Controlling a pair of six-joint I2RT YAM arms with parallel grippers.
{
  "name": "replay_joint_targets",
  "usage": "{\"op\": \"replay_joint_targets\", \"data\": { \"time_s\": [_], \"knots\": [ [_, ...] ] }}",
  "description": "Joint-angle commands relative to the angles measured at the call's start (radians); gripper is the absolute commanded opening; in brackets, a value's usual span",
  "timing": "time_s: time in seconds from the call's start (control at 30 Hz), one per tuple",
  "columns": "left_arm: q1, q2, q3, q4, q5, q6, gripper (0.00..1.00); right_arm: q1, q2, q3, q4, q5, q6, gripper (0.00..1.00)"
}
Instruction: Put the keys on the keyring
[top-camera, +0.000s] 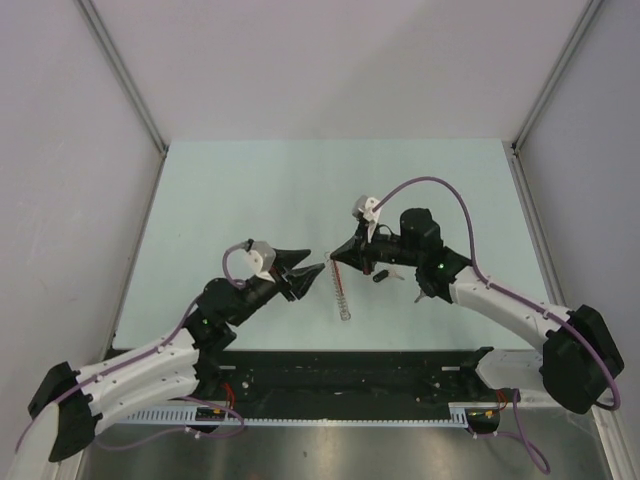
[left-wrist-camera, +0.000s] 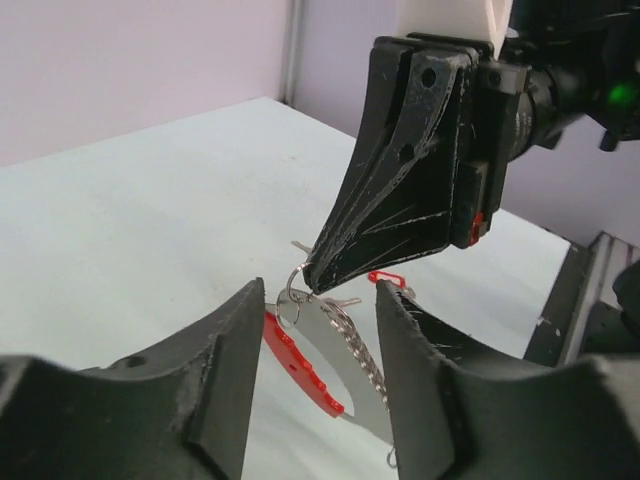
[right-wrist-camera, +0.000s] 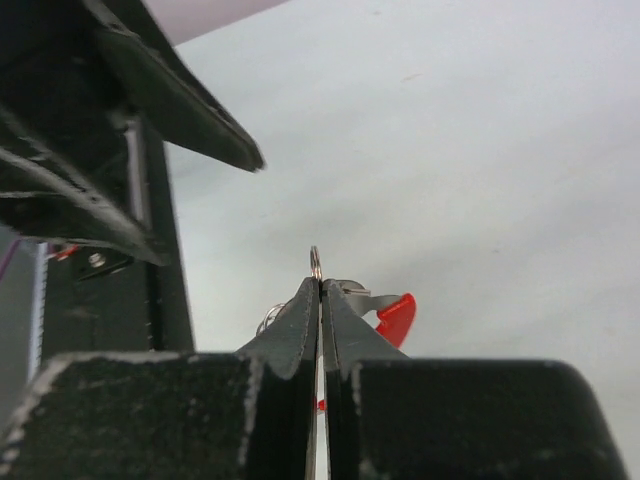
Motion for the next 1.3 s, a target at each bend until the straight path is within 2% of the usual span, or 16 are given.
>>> {"op": "replay_joint_targets", "data": {
  "time_s": [0.0, 0.03, 0.13, 0.23, 0.27, 0.37, 0.4, 0.43, 0.5, 0.57, 0.63, 0.83, 0.93, 1.27],
  "knots": [
    [0.024, -0.038, 0.15, -0.226, -0.092, 0.016, 0.6, 0.013, 0.031, 0.191, -0.284, 0.206, -0.17, 0.0],
    [0.035, -0.032, 0.177, -0.268, -0.106, 0.028, 0.63, 0.021, 0.047, 0.222, -0.375, 0.237, -0.184, 0.0],
    [0.084, 0.009, 0.278, -0.412, -0.109, 0.022, 0.68, 0.044, 0.114, 0.338, -0.514, 0.358, -0.245, 0.0],
    [0.178, 0.061, 0.375, -0.504, -0.047, -0.019, 0.71, 0.043, 0.188, 0.433, -0.608, 0.455, -0.288, 0.0],
    [0.205, 0.092, 0.39, -0.503, 0.02, -0.025, 0.71, 0.04, 0.205, 0.453, -0.628, 0.467, -0.296, 0.0],
    [0.303, 0.18, 0.404, -0.394, 0.139, -0.027, 0.8, 0.011, 0.26, 0.516, -0.682, 0.477, -0.318, 0.0],
    [0.332, 0.213, 0.421, -0.33, 0.256, -0.03, 0.83, 0.0, 0.272, 0.53, -0.689, 0.471, -0.33, 0.0],
    [0.385, 0.25, 0.438, -0.304, 0.318, -0.042, 0.84, -0.01, 0.289, 0.544, -0.706, 0.458, -0.336, 0.0],
    [0.427, 0.383, 0.488, -0.242, 0.476, -0.059, 0.85, -0.036, 0.309, 0.595, -0.729, 0.452, -0.354, 0.0],
    [0.47, 0.471, 0.523, -0.15, 0.574, -0.056, 0.86, -0.057, 0.34, 0.627, -0.751, 0.422, -0.379, 0.0],
    [0.492, 0.58, 0.595, -0.142, 0.704, 0.003, 0.87, -0.092, 0.36, 0.668, -0.76, 0.373, -0.393, 0.0],
    [0.496, 0.777, 0.743, -0.188, 0.851, 0.261, 0.89, -0.115, 0.44, 0.743, -0.81, 0.326, -0.465, 0.0],
    [0.496, 0.83, 0.774, -0.19, 0.903, 0.311, 0.89, -0.134, 0.466, 0.78, -0.84, 0.302, -0.494, 0.0],
    [0.496, 0.908, 0.791, -0.176, 0.92, 0.47, 0.85, -0.158, 0.524, 0.863, -0.795, 0.139, -0.534, 0.0]
  ]
}}
